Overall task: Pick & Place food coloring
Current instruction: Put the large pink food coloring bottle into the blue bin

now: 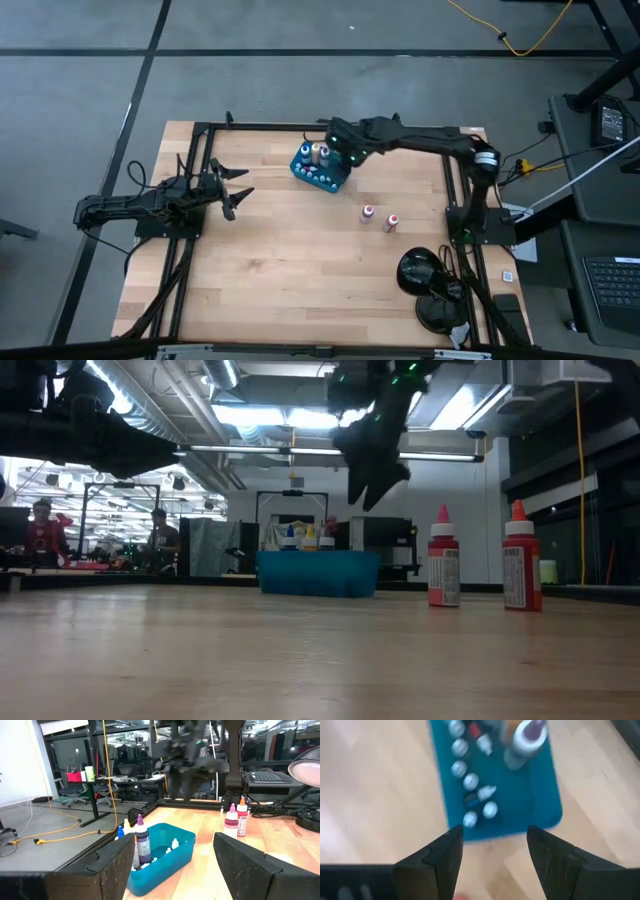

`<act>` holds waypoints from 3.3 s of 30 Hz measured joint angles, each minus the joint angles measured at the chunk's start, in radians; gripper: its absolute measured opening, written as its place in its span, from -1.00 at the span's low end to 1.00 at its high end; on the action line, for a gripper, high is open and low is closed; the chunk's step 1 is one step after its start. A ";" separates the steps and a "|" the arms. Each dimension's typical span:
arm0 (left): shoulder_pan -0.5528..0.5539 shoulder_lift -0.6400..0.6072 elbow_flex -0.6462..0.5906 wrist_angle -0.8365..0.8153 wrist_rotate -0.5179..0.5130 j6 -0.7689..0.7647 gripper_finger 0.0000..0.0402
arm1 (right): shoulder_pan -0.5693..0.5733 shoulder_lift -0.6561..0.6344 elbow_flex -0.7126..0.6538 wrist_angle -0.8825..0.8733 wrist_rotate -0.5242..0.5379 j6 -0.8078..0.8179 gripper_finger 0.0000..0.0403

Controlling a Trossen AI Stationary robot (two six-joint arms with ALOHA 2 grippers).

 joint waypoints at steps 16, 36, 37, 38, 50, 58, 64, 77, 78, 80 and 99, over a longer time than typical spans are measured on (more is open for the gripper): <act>0.000 0.000 0.000 0.000 0.001 0.000 0.33 | 0.226 -0.320 -0.308 0.012 0.006 -0.022 0.70; 0.000 0.000 0.000 0.000 0.000 0.000 0.33 | 0.286 -0.326 -0.543 0.101 0.036 -0.023 0.67; 0.000 0.000 0.000 0.000 0.000 0.000 0.33 | 0.287 -0.322 -0.544 0.102 0.036 -0.023 0.67; 0.000 0.000 0.000 0.000 0.000 0.000 0.33 | 0.287 -0.321 -0.544 0.111 0.037 -0.026 0.67; 0.000 0.000 0.000 0.000 0.000 0.000 0.33 | 0.276 -0.266 -0.543 0.154 0.037 -0.049 0.67; 0.000 0.000 0.000 0.000 0.000 0.000 0.33 | 0.266 -0.266 -0.543 0.132 0.038 -0.047 0.59; 0.000 0.000 0.000 0.000 0.000 0.000 0.33 | 0.260 -0.266 -0.543 0.123 0.036 -0.045 0.31; 0.000 0.000 0.000 0.000 0.000 0.000 0.33 | 0.260 -0.266 -0.526 0.099 0.027 -0.050 -0.40; 0.000 0.000 0.000 0.000 0.000 0.000 0.33 | 0.260 -0.266 -0.515 0.085 0.027 -0.051 -0.40; 0.000 0.000 0.000 0.000 0.000 0.000 0.33 | 0.260 -0.266 -0.487 0.062 0.027 -0.056 -0.40; 0.000 0.000 0.000 0.000 0.000 0.000 0.33 | 0.112 -0.115 -0.024 -0.171 0.107 -0.145 -0.40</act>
